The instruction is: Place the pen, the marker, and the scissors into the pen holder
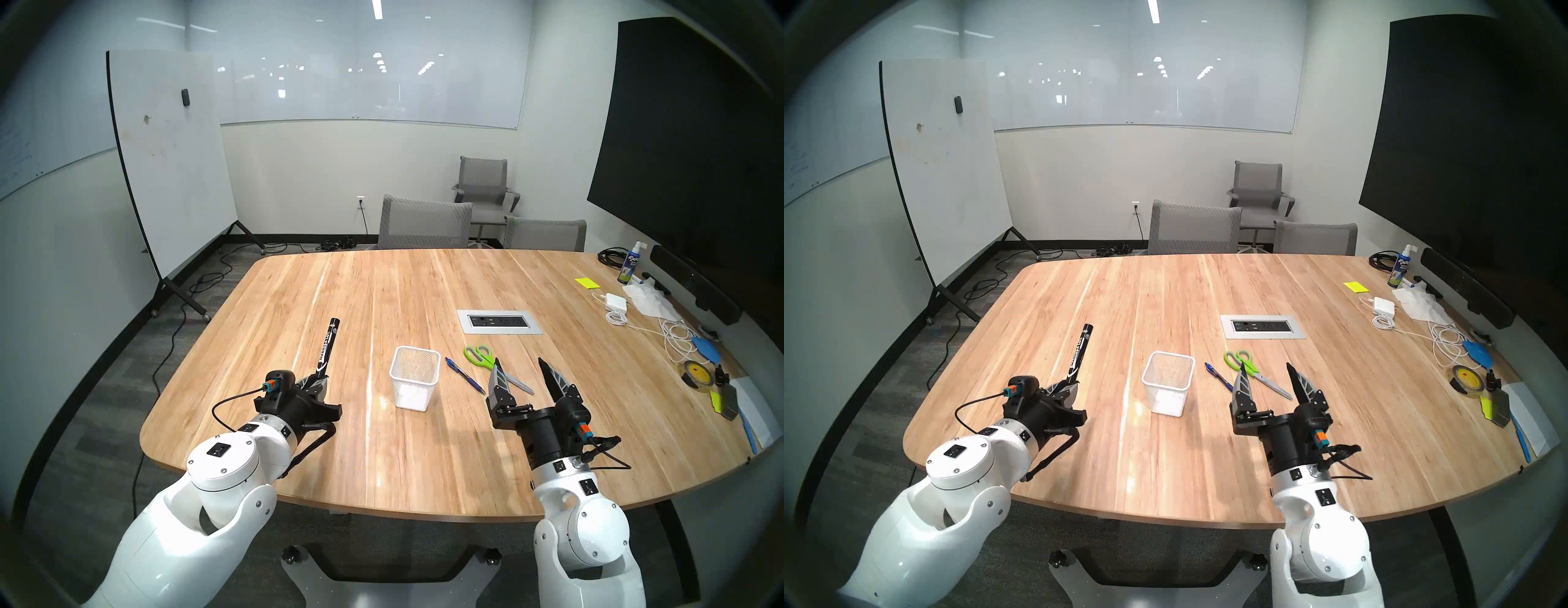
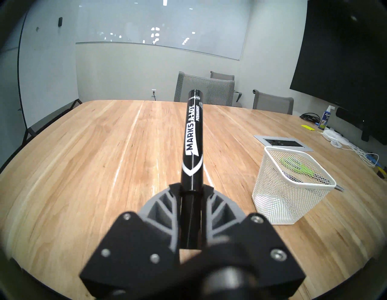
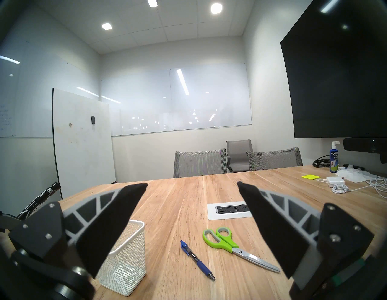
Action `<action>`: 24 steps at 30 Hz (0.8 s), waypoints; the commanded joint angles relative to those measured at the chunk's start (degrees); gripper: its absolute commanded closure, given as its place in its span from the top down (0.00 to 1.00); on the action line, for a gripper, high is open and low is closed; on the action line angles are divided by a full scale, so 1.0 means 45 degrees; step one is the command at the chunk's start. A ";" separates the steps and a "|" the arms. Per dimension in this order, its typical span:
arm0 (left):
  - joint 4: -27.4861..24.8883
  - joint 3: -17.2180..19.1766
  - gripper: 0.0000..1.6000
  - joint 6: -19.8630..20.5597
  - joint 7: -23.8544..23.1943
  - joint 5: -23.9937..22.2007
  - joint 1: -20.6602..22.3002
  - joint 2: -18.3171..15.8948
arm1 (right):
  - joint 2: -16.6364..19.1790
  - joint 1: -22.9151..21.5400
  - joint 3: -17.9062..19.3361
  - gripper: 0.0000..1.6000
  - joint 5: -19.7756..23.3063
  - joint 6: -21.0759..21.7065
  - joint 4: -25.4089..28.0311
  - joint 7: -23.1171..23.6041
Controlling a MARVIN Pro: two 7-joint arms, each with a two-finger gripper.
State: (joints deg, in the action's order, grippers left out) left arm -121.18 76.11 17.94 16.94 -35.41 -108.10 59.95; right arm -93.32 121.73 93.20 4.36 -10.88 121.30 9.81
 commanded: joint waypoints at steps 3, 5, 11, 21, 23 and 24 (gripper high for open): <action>-0.0083 0.0391 0.00 -0.1005 -0.0840 -0.0249 -0.0394 -0.0250 | 0.0017 -0.0024 -0.0009 1.00 0.0009 -0.0043 0.0284 0.0028; -0.0086 0.0477 0.00 -0.1192 -0.1016 -0.0290 -0.0506 -0.0319 | 0.0017 -0.0024 -0.0009 1.00 0.0009 -0.0044 0.0284 0.0028; -0.0288 0.0718 0.00 -0.1503 -0.1507 -0.0470 -0.0877 -0.0595 | 0.0017 -0.0024 -0.0009 1.00 0.0009 -0.0044 0.0283 0.0028; -0.0297 0.0808 0.00 -0.1806 -0.2036 -0.0632 -0.1070 -0.0759 | 0.0017 -0.0024 -0.0009 1.00 0.0009 -0.0044 0.0283 0.0028; -0.0302 0.0819 0.00 -0.1838 -0.2072 -0.0647 -0.1085 -0.0765 | 0.0017 -0.0024 -0.0009 1.00 0.0009 -0.0044 0.0283 0.0028; -0.0299 0.0829 0.00 -0.1878 -0.2118 -0.0679 -0.1093 -0.0762 | 0.0017 -0.0024 -0.0009 1.00 0.0009 -0.0044 0.0283 0.0028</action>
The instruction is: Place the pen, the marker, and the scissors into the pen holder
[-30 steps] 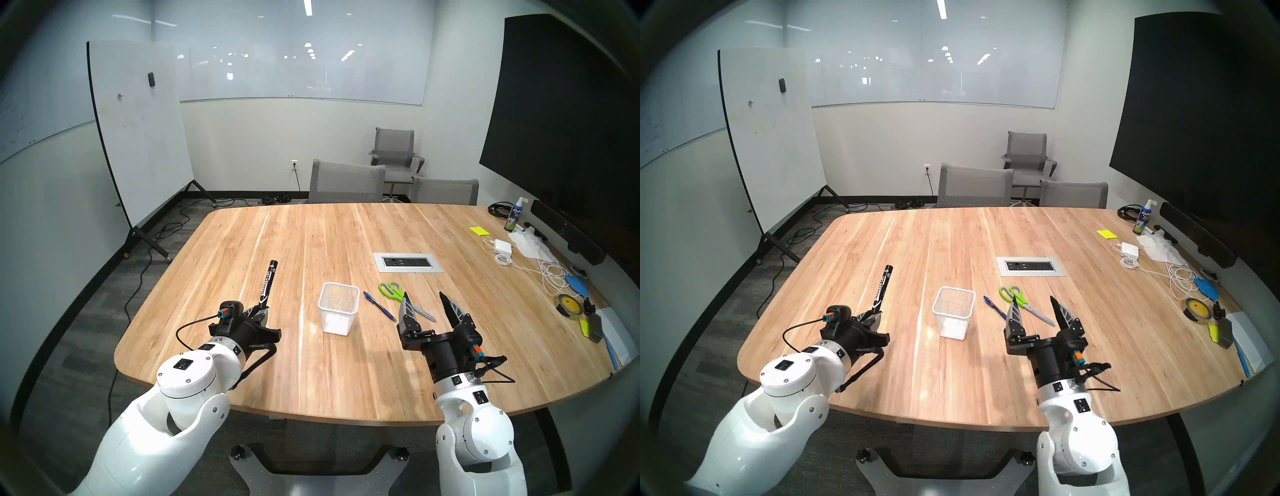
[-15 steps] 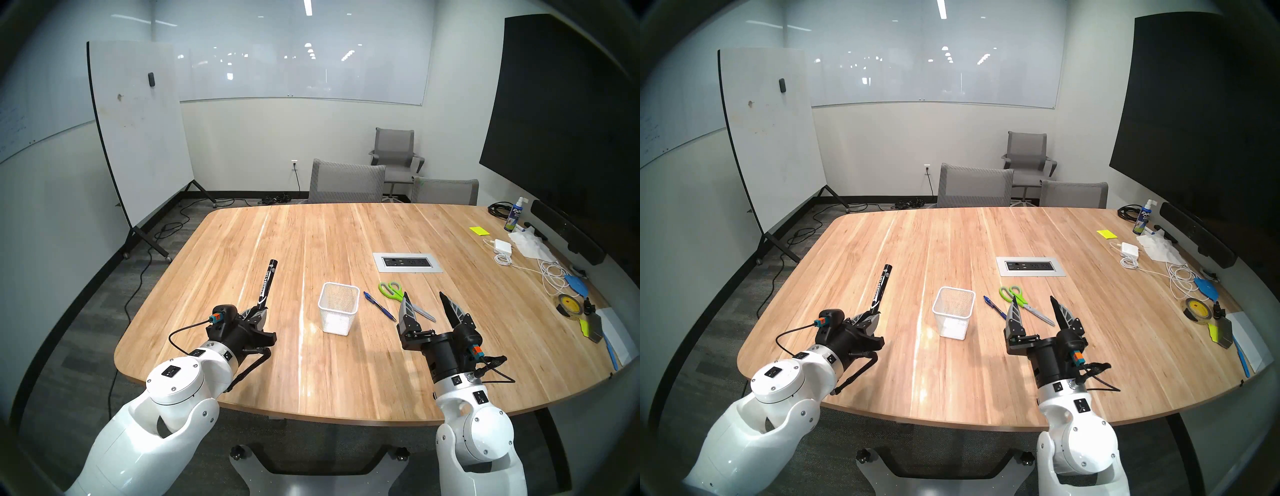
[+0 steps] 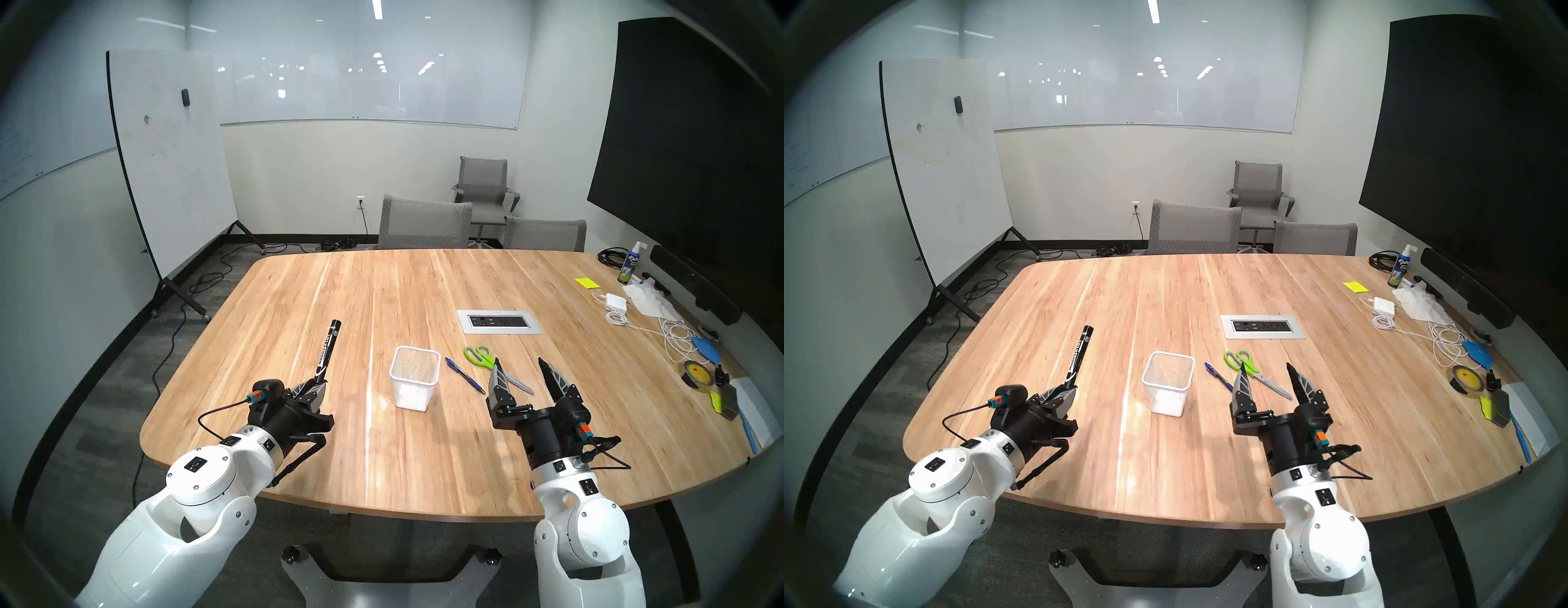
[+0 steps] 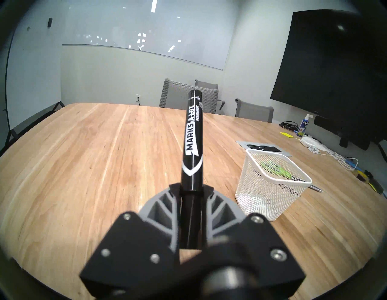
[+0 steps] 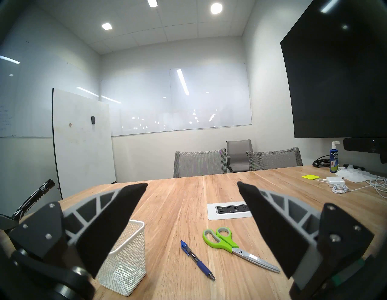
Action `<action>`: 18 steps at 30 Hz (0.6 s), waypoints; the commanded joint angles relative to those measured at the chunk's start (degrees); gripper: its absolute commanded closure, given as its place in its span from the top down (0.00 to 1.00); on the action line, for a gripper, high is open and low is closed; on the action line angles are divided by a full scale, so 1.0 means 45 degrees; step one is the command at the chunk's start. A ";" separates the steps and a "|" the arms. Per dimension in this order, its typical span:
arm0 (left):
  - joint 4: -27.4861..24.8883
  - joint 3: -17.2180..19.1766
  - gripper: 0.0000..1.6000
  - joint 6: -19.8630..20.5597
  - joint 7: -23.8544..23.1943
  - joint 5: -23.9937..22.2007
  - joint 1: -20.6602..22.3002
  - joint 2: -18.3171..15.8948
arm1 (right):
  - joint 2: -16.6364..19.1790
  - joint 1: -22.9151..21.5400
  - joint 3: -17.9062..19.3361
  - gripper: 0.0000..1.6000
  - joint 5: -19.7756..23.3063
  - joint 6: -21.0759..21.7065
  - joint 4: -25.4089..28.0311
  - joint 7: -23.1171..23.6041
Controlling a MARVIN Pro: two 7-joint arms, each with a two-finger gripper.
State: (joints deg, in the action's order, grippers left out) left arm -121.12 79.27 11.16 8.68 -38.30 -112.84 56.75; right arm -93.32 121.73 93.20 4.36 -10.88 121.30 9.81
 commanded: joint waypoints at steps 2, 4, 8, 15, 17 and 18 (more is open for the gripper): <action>-0.0334 0.0151 0.00 -0.0446 -0.0337 -0.0079 -0.0068 -0.0041 | 0.0017 -0.0024 -0.0009 1.00 0.0009 -0.0044 0.0283 0.0028; -0.0374 0.0178 0.00 -0.0512 -0.0404 -0.0118 -0.0104 -0.0053 | 0.0016 -0.0025 -0.0009 1.00 0.0009 -0.0045 0.0282 0.0028; -0.0477 0.0220 0.00 -0.0635 -0.0567 -0.0185 -0.0189 -0.0111 | 0.0016 -0.0025 -0.0009 1.00 0.0009 -0.0045 0.0281 0.0028; -0.0619 0.0306 0.00 -0.0846 -0.0813 -0.0311 -0.0310 -0.0164 | 0.0016 -0.0026 -0.0009 1.00 0.0008 -0.0046 0.0281 0.0028; -0.0665 0.0308 0.00 -0.0937 -0.0911 -0.0286 -0.0357 -0.0215 | 0.0016 -0.0026 -0.0009 1.00 0.0008 -0.0046 0.0280 0.0028; -0.0667 0.0286 0.00 -0.1057 -0.0976 -0.0180 -0.0378 -0.0261 | 0.0016 -0.0026 -0.0009 1.00 0.0008 -0.0046 0.0280 0.0028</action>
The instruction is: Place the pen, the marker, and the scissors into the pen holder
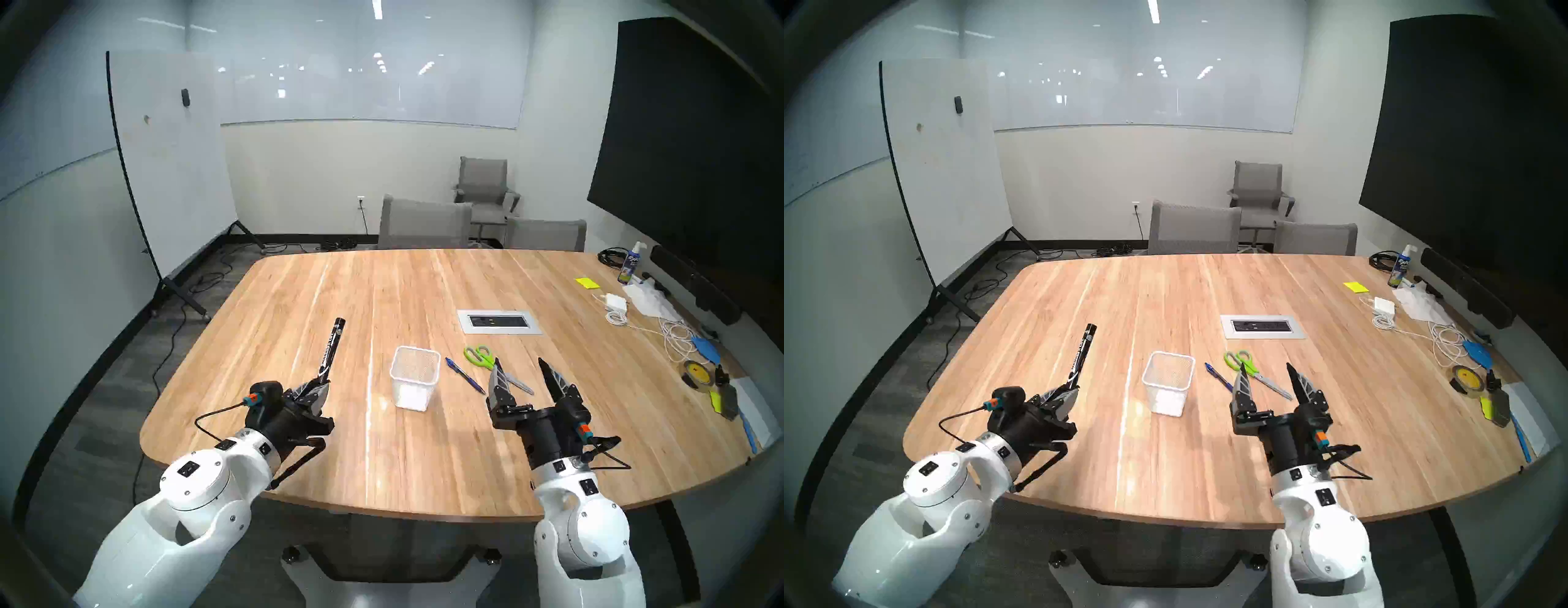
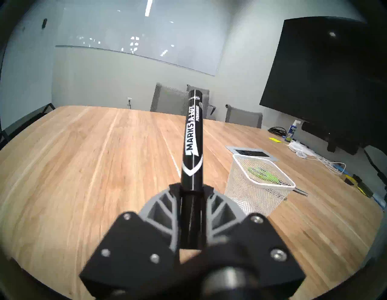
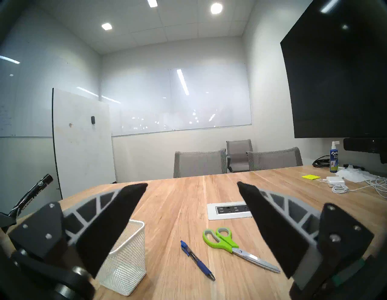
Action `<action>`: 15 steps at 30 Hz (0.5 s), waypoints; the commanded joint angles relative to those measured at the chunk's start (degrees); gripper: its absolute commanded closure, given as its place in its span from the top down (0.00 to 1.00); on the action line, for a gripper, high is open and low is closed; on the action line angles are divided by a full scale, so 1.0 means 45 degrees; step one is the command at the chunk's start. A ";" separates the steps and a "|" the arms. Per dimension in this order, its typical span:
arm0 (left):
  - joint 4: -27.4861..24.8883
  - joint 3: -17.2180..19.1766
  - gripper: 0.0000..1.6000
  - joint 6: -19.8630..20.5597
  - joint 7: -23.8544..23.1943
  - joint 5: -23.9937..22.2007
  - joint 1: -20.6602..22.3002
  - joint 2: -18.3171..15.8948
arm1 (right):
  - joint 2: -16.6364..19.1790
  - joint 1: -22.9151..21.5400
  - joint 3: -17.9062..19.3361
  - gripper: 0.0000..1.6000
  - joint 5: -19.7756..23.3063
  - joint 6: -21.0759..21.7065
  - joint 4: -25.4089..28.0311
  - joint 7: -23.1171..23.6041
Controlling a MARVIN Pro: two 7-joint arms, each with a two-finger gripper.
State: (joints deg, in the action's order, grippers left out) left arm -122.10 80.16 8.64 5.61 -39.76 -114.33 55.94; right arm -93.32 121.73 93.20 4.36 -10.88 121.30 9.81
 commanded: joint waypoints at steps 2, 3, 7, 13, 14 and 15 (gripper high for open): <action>-0.0463 0.0091 0.00 -0.0560 -0.0386 0.0102 -0.0090 -0.0096 | 0.0016 -0.0026 -0.0009 1.00 0.0009 -0.0045 0.0281 0.0028; -0.0462 0.0083 0.00 -0.0611 -0.0407 0.0138 -0.0102 -0.0110 | 0.0016 -0.0025 -0.0009 1.00 0.0009 -0.0045 0.0281 0.0028; -0.0422 0.0054 0.00 -0.0835 -0.0564 0.0209 -0.0133 -0.0119 | 0.0017 -0.0025 -0.0009 1.00 0.0009 -0.0045 0.0282 0.0028; -0.0272 0.0015 0.00 -0.1043 -0.0755 0.0319 -0.0061 -0.0068 | 0.0017 -0.0024 -0.0009 1.00 0.0009 -0.0044 0.0283 0.0028; -0.0240 0.0017 0.00 -0.1076 -0.0807 0.0286 -0.0041 -0.0043 | 0.0017 -0.0024 -0.0009 1.00 0.0009 -0.0044 0.0283 0.0028; -0.0222 0.0014 0.00 -0.1082 -0.0820 0.0286 -0.0023 -0.0034 | 0.0017 -0.0024 -0.0009 1.00 0.0009 -0.0044 0.0283 0.0028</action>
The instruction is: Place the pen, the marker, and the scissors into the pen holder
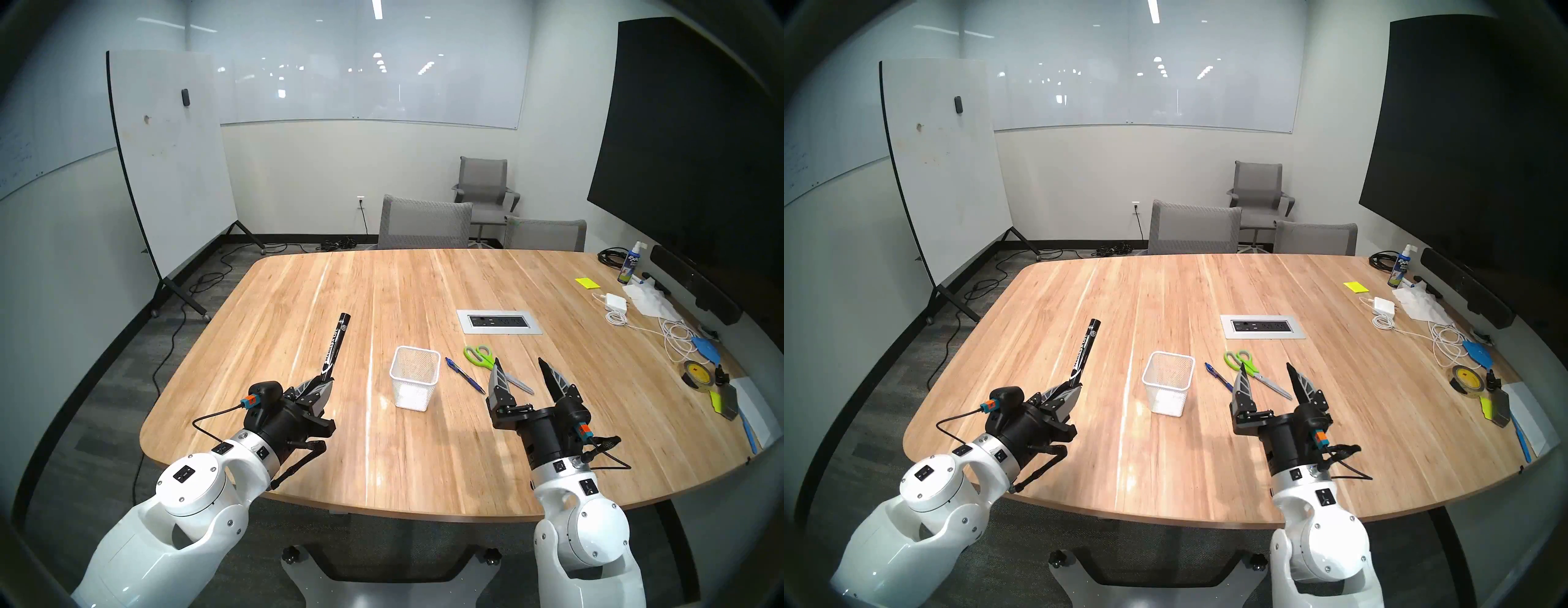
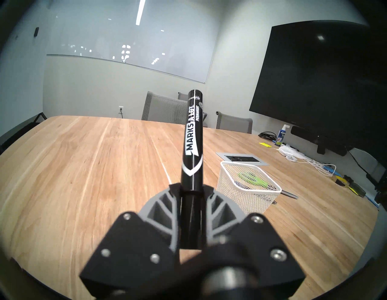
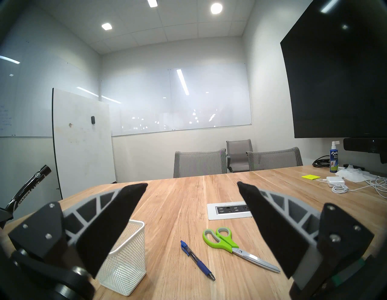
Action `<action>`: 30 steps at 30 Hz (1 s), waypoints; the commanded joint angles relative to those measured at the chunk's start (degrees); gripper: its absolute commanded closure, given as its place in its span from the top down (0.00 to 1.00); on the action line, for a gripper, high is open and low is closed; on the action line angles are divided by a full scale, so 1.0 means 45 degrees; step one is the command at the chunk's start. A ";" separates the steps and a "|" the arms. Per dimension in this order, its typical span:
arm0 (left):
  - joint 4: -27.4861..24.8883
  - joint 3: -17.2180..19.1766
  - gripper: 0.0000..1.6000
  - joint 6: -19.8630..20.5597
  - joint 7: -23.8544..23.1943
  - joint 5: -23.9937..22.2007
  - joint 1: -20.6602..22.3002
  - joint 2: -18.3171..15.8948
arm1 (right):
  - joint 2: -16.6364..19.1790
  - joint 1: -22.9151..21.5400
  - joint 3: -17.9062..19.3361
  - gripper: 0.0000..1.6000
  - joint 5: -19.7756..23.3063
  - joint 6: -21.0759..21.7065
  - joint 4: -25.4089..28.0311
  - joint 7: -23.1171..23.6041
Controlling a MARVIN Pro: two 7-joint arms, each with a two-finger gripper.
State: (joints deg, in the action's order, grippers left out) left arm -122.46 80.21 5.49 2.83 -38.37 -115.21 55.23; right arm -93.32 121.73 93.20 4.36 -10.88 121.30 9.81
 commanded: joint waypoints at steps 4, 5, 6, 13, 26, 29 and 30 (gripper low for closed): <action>-0.0018 0.0006 0.00 -0.0556 -0.0406 -0.0076 0.0234 0.0178 | 0.0017 -0.0024 -0.0009 1.00 0.0009 -0.0044 0.0283 0.0028; 0.0001 0.0010 0.00 -0.0576 -0.0443 -0.0079 0.0245 0.0185 | 0.0017 -0.0024 -0.0009 1.00 0.0009 -0.0044 0.0284 0.0028; 0.0011 0.0015 0.00 -0.0584 -0.0463 -0.0085 0.0251 0.0194 | 0.0017 -0.0024 -0.0009 1.00 0.0009 -0.0043 0.0284 0.0028; 0.0152 0.0062 0.00 -0.0788 -0.0881 -0.0197 0.0265 0.0151 | 0.0017 -0.0023 -0.0009 1.00 0.0009 -0.0043 0.0284 0.0028; 0.0398 0.0159 0.00 -0.1317 -0.1634 -0.0262 0.0210 0.0015 | 0.0017 -0.0023 -0.0009 1.00 0.0009 -0.0043 0.0284 0.0028; 0.0499 0.0171 0.00 -0.1463 -0.1907 -0.0354 0.0225 -0.0022 | 0.0017 -0.0023 -0.0009 1.00 0.0009 -0.0043 0.0285 0.0028; 0.0499 0.0171 0.00 -0.1463 -0.1907 -0.0354 0.0225 -0.0022 | 0.0017 -0.0023 -0.0009 1.00 0.0009 -0.0043 0.0285 0.0028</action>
State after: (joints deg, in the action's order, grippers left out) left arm -119.87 80.58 0.81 -3.86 -39.81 -114.20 55.49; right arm -93.32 121.73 93.20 4.36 -10.88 121.30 9.81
